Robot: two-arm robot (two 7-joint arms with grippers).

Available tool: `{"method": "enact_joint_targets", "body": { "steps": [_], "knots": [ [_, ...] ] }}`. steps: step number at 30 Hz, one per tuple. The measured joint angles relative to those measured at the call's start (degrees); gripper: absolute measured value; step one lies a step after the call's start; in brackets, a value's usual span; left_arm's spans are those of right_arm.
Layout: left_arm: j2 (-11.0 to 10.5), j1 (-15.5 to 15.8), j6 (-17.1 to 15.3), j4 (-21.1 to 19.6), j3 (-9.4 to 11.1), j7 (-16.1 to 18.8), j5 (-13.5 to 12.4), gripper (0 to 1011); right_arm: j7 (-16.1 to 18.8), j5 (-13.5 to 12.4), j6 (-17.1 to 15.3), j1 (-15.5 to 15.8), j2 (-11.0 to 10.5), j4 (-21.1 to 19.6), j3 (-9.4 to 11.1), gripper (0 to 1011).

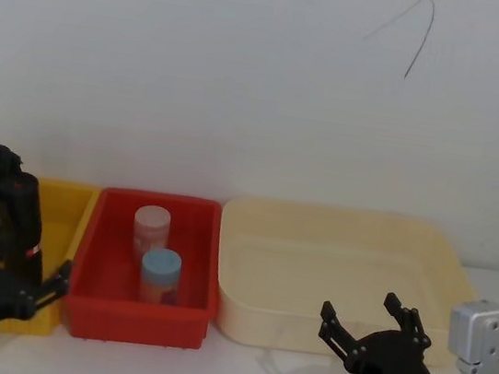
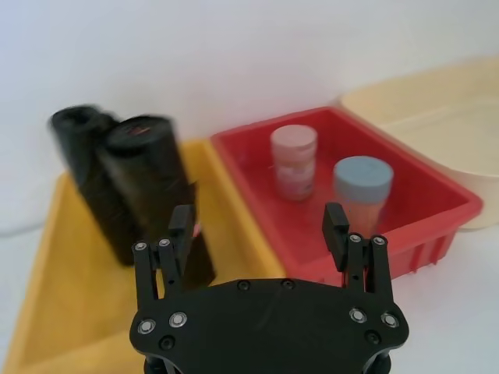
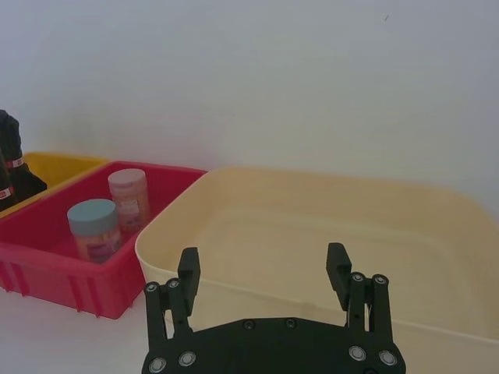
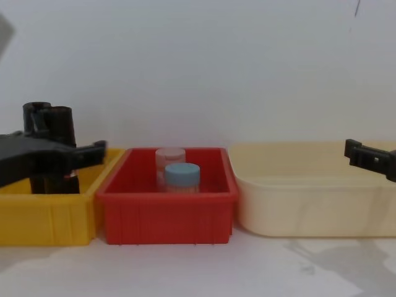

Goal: Pick up the garbage bag with the one hand and transfer it to the other hand.

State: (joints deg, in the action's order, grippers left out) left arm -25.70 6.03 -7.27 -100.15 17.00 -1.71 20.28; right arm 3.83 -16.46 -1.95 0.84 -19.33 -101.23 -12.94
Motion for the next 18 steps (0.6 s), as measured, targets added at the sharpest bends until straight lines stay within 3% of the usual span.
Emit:
{"method": "enact_joint_targets", "body": {
  "steps": [6, 18],
  "knots": [
    [-0.89, -2.46, -2.82, -1.88, -4.86, 0.38, 4.05, 1001, 0.0, 0.0, 0.0, 0.0, 0.0, 0.0, 0.0, 1001],
    [-1.22, -1.35, -6.62, -0.67, -10.19, 1.11, 8.06, 1001, 0.0, 0.0, 0.0, 0.0, 0.0, 0.0, 0.0, 1001]
  ]
}}
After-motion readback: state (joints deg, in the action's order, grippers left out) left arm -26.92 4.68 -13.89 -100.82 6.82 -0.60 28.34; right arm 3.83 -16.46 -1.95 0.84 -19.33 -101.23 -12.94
